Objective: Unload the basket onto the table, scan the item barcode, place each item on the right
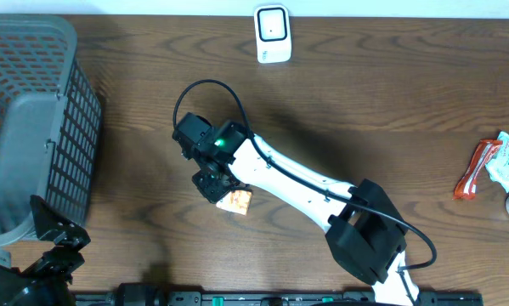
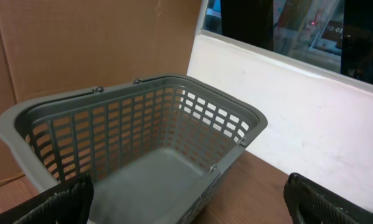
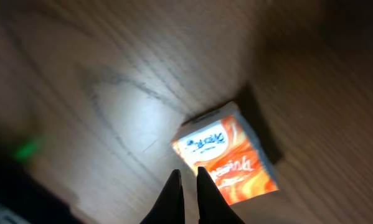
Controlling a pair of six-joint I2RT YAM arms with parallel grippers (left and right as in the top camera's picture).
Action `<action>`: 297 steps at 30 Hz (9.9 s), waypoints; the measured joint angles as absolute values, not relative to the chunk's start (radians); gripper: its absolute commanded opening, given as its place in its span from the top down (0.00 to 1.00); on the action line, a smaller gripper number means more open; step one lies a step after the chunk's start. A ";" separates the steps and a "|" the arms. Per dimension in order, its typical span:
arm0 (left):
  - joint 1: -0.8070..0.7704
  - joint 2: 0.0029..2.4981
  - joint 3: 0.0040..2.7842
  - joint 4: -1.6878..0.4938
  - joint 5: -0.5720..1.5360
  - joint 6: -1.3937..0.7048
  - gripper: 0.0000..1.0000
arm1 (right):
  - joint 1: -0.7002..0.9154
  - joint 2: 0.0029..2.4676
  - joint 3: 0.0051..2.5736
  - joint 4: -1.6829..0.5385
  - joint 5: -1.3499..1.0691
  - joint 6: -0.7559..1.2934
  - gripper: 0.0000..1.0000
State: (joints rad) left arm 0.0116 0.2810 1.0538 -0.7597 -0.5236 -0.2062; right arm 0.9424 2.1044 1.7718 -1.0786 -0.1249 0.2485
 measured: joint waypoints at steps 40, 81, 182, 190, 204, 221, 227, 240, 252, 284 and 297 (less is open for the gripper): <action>0.012 0.281 1.054 -0.759 -0.524 -0.206 0.02 | 0.892 2.115 1.625 -1.016 -0.157 0.285 0.96; 0.012 0.281 1.054 -0.760 -0.524 -0.207 0.02 | 0.857 2.104 1.557 -1.033 -0.115 1.057 0.01; 0.012 0.281 1.054 -0.760 -0.524 -0.206 0.02 | 0.286 2.094 1.436 -0.979 -1.504 0.391 0.48; 0.012 0.281 1.054 -0.760 -0.524 -0.206 0.02 | 0.261 2.094 1.433 -0.877 -1.490 0.363 0.48; 0.012 0.281 1.054 -0.760 -0.524 -0.206 0.02 | 0.251 2.094 1.431 -0.595 -0.997 0.355 0.59; 0.012 0.281 1.054 -0.760 -0.524 -0.206 0.02 | 0.206 2.094 1.674 -0.443 -0.518 0.319 0.56; 0.012 0.281 1.054 -0.760 -0.523 -0.206 0.02 | 0.257 2.094 1.698 -0.259 -0.298 0.280 0.52; 0.012 0.281 1.054 -0.760 -0.523 -0.206 0.02 | 0.327 2.193 1.702 0.249 -0.048 0.202 0.49; 0.012 0.281 1.054 -0.760 -0.523 -0.206 0.02 | 0.328 2.461 1.774 0.408 -0.011 0.201 0.49; 0.012 0.281 1.053 -0.760 -0.524 -0.206 0.02 | 0.358 2.043 2.044 -0.812 0.085 0.132 0.62; 0.012 0.281 1.053 -0.760 -0.524 -0.206 0.02 | 0.097 1.826 2.038 -1.435 0.498 0.231 0.56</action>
State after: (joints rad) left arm 0.0116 0.2806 1.0534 -0.7597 -0.5236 -0.2062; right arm 0.0975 1.8259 2.0380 -1.4345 0.4984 0.2310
